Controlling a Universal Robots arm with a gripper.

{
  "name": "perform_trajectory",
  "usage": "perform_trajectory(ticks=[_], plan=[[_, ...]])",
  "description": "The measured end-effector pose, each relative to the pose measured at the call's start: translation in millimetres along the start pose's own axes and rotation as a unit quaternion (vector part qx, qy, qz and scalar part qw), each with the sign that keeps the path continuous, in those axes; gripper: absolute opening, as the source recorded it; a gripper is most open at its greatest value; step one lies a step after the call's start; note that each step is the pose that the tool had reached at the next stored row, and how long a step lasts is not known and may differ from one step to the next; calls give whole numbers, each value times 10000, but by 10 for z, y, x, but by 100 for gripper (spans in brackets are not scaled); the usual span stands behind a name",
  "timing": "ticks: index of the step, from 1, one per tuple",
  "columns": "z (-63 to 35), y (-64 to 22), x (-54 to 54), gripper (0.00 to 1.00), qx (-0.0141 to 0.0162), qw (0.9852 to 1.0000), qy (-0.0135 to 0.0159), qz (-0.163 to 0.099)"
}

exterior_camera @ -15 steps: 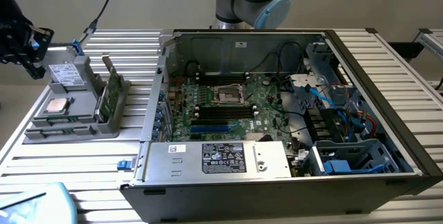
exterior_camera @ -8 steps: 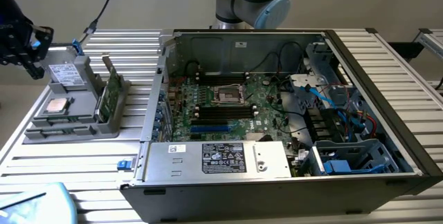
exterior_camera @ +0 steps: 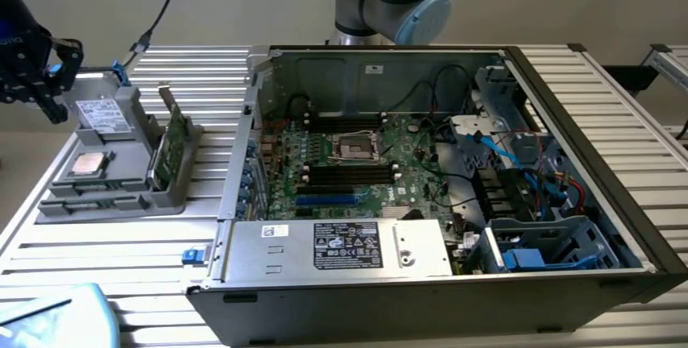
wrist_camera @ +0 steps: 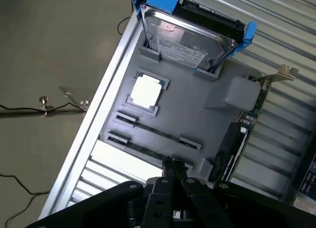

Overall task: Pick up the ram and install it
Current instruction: 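Pick up the ram and move it above insertion slot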

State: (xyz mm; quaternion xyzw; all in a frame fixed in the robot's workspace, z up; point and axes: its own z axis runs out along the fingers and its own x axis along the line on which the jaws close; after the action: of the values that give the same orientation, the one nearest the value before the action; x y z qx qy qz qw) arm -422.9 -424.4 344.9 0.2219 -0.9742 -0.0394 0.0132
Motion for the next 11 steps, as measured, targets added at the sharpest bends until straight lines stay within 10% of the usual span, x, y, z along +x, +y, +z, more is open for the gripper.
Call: perform_trajectory(ticks=[11], plan=[[33,-3,0,11,-14,9950,125,-991]])
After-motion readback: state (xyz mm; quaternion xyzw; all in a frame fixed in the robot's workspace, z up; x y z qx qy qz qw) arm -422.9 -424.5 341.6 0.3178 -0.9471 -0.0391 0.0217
